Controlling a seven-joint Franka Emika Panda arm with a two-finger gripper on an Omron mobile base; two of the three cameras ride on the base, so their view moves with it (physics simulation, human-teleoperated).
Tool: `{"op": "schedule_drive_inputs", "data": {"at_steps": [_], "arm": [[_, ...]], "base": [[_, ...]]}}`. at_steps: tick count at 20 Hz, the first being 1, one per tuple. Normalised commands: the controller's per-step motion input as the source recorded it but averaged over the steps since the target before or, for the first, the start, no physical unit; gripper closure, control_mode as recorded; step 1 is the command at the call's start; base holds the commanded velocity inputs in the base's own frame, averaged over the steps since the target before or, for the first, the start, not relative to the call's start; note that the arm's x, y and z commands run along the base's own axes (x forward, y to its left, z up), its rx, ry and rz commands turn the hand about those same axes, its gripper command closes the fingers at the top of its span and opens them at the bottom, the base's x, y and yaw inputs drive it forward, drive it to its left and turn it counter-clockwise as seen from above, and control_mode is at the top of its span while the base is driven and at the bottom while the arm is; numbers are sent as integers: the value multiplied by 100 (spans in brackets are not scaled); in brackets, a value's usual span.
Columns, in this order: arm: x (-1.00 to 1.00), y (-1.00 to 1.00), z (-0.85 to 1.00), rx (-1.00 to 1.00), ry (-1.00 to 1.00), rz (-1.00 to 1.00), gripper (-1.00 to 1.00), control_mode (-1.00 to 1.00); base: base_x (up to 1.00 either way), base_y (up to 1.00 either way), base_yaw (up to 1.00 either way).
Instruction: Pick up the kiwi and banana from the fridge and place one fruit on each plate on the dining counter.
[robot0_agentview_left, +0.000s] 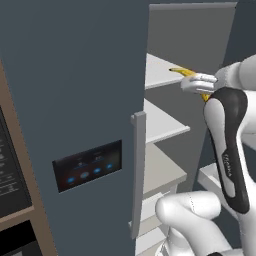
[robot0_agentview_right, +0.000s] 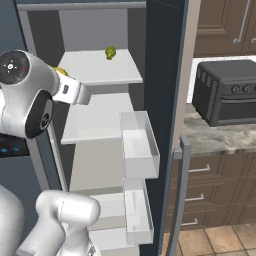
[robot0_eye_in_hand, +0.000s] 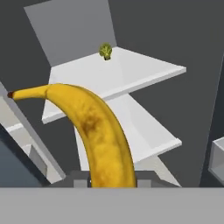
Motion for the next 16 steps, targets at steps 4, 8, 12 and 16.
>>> {"op": "schedule_drive_inputs", "data": {"at_steps": [4, 8, 12, 16], "arm": [[-100, 0, 0, 0, 3, -2, 100, -100], [-100, 0, -1, 0, 5, -4, 100, -100], [-79, 0, -20, 0, 8, -5, 100, -100], [-22, 0, -4, 0, 3, 0, 100, -100]], "base": [[0, 0, 0], [0, 0, 0], [0, 0, 0], [0, 0, 0]]}}
